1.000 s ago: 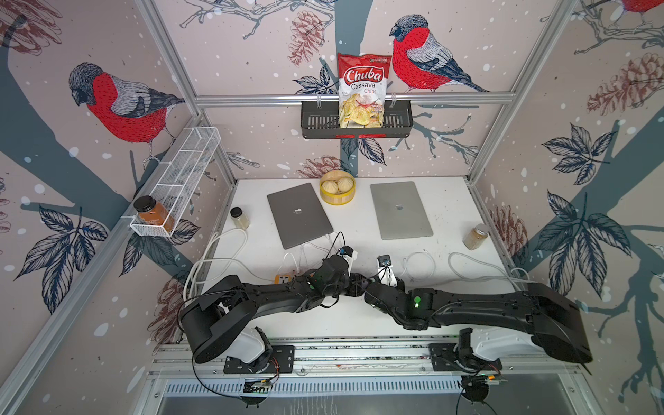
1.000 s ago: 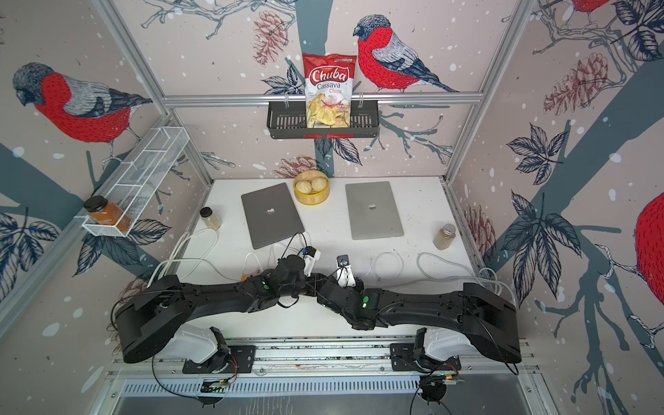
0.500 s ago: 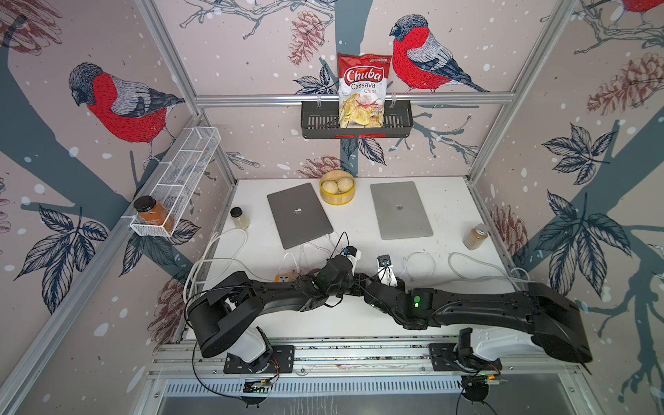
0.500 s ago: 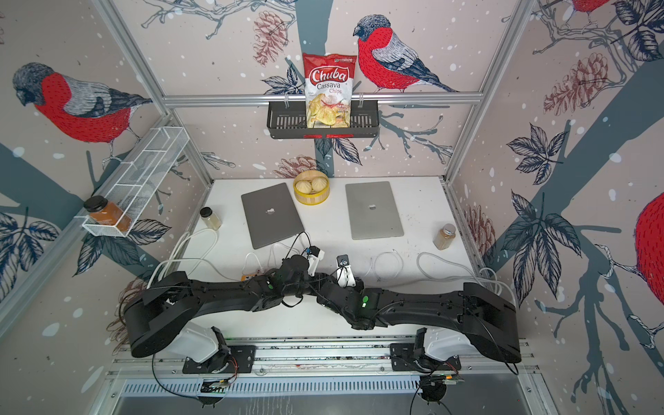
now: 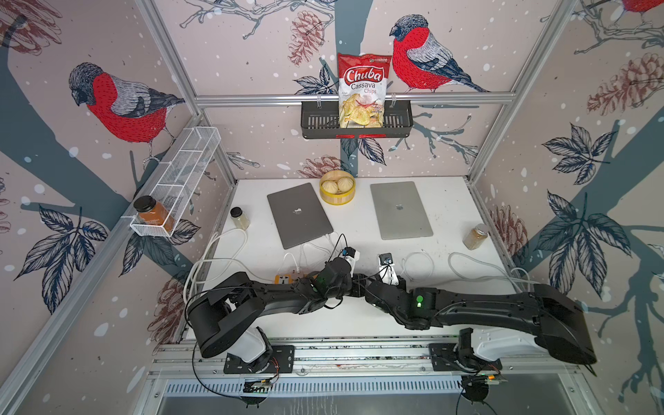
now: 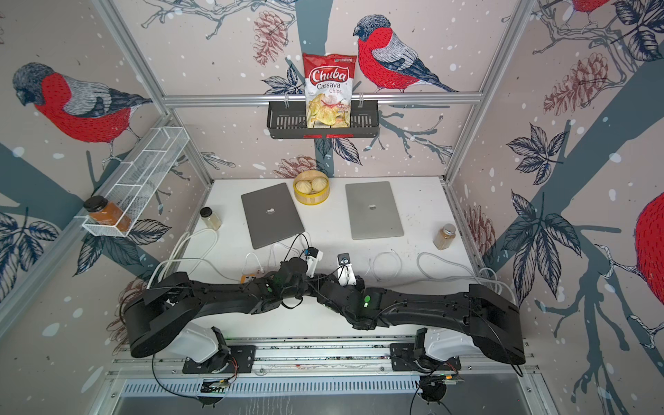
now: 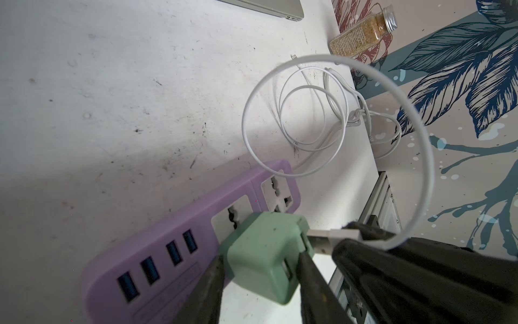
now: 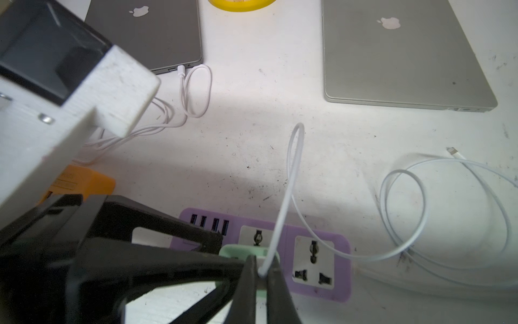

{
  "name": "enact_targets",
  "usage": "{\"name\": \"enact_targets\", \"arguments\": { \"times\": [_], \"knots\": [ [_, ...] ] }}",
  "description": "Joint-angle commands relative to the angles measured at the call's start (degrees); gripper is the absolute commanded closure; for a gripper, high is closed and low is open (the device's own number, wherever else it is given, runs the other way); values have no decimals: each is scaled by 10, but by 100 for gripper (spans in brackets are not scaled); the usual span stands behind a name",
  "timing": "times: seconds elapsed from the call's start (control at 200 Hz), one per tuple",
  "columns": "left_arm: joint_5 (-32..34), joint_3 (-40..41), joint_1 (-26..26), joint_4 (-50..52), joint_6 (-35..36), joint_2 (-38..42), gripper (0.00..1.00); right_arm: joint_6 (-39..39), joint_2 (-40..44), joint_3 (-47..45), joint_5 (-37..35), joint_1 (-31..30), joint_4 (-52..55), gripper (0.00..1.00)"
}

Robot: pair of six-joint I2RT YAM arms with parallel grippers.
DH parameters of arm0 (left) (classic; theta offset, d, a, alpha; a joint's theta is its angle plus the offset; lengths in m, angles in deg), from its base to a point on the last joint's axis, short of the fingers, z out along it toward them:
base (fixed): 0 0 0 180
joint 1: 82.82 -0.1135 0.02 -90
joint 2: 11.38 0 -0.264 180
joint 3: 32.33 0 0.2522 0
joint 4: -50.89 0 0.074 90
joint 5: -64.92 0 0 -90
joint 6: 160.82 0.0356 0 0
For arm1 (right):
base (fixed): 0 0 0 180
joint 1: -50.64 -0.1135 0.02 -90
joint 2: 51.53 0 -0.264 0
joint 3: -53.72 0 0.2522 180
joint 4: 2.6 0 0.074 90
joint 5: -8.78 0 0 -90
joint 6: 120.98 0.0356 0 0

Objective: Unplug the laptop charger
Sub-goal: Remove the charging cable from the plug.

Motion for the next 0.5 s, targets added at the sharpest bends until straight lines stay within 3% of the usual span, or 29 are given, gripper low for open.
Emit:
{"name": "enact_targets", "arguments": {
  "times": [0.0,0.275,0.38,0.495],
  "knots": [
    [16,5,1,73,4,-6,57,5,3,-1,-20,-1,1,93],
    [14,6,1,67,5,-5,57,31,21,3,-51,13,72,93],
    [11,2,1,66,11,-3,57,40,57,-4,-45,67,119,93],
    [4,-11,1,70,28,-3,56,2,110,-39,-15,139,100,93]
  ]
}}
